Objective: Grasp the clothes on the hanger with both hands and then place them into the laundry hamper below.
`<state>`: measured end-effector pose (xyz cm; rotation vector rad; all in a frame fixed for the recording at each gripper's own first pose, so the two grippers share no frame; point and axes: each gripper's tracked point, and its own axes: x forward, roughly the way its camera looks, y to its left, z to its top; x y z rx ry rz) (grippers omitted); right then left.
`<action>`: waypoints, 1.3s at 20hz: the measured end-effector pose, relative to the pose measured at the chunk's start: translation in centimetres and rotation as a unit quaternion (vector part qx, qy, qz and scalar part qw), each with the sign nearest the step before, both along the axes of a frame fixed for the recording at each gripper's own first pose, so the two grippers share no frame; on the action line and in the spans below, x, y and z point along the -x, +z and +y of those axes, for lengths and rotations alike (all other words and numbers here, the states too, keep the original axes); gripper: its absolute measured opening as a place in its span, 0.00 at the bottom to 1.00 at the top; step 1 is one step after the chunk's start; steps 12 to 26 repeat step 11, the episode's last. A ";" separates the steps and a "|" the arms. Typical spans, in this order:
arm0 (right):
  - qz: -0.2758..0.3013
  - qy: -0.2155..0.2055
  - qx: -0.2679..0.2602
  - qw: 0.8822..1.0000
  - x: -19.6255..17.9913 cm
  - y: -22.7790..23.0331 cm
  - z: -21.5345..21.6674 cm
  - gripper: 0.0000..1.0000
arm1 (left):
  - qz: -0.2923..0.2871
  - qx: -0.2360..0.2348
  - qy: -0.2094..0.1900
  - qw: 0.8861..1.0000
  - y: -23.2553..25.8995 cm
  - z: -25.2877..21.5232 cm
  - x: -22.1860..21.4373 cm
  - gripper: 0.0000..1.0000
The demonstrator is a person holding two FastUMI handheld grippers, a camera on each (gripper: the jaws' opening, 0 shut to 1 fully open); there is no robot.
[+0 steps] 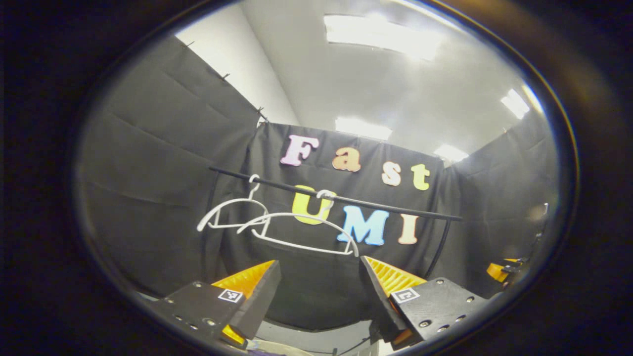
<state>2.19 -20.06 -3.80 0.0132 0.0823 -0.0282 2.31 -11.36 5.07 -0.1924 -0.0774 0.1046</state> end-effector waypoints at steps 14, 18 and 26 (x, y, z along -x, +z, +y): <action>0.016 -0.030 -0.005 0.999 3.7 0.3 4.5 0.95 | 0.029 -0.029 0.003 0.999 -2.6 5.9 0.8 0.94; 0.016 -0.030 -0.005 0.999 3.7 0.3 4.5 0.95 | 0.029 -0.029 0.003 0.999 -2.6 5.9 0.8 0.94; 0.016 -0.030 -0.005 0.999 3.7 0.3 4.5 0.95 | 0.029 -0.029 0.003 0.999 -2.6 5.9 0.8 0.94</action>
